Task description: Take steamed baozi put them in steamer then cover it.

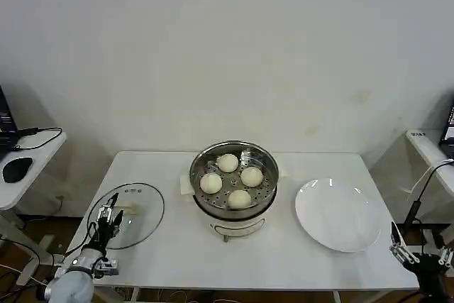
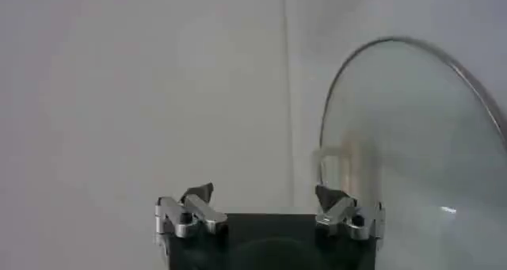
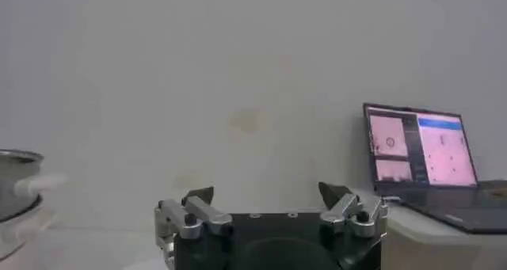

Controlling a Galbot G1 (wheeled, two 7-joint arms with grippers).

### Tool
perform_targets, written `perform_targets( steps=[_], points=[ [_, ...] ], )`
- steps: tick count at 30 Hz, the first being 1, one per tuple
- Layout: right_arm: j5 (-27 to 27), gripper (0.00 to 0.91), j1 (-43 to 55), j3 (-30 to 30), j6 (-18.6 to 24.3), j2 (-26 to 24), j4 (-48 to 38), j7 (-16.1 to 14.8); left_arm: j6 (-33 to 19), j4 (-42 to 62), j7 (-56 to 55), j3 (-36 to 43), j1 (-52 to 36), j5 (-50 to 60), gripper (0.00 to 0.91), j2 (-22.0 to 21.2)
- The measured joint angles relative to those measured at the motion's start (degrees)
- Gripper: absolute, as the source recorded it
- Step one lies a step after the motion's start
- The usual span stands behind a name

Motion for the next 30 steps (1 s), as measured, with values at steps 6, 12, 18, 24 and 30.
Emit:
perform_targets(
  steps=[6,12,18,24,30],
  points=[
    [0.0,0.907,-0.2,0.1,-0.1,0.3,0.1,-0.1,-0.2,2.8,0.0,1.2,-2.4,1.2,0.907,-0.3],
    [0.0,0.907,-0.4,0.1,0.0,0.5,0.0,-0.2,-0.3,5.6,-0.5,2.0,-4.8,1.9,0.695,-0.5],
    [0.0,0.907,-0.4,0.2,0.0,0.6,-0.1,-0.2,-0.4,8.0,-0.8,2.7,-7.2,3.0,0.000,-1.0],
    [0.1,0.907,-0.4,0.4,0.1,0.7,-0.3,-0.3,-0.8,9.7,-1.0,3.2,-8.6,3.8,0.000,-1.6],
    [0.1,0.907,-0.1,0.4,0.0,0.8,-0.5,-0.3,-1.5,11.2,-1.6,3.2,-8.8,4.9,0.000,-2.4]
  ],
)
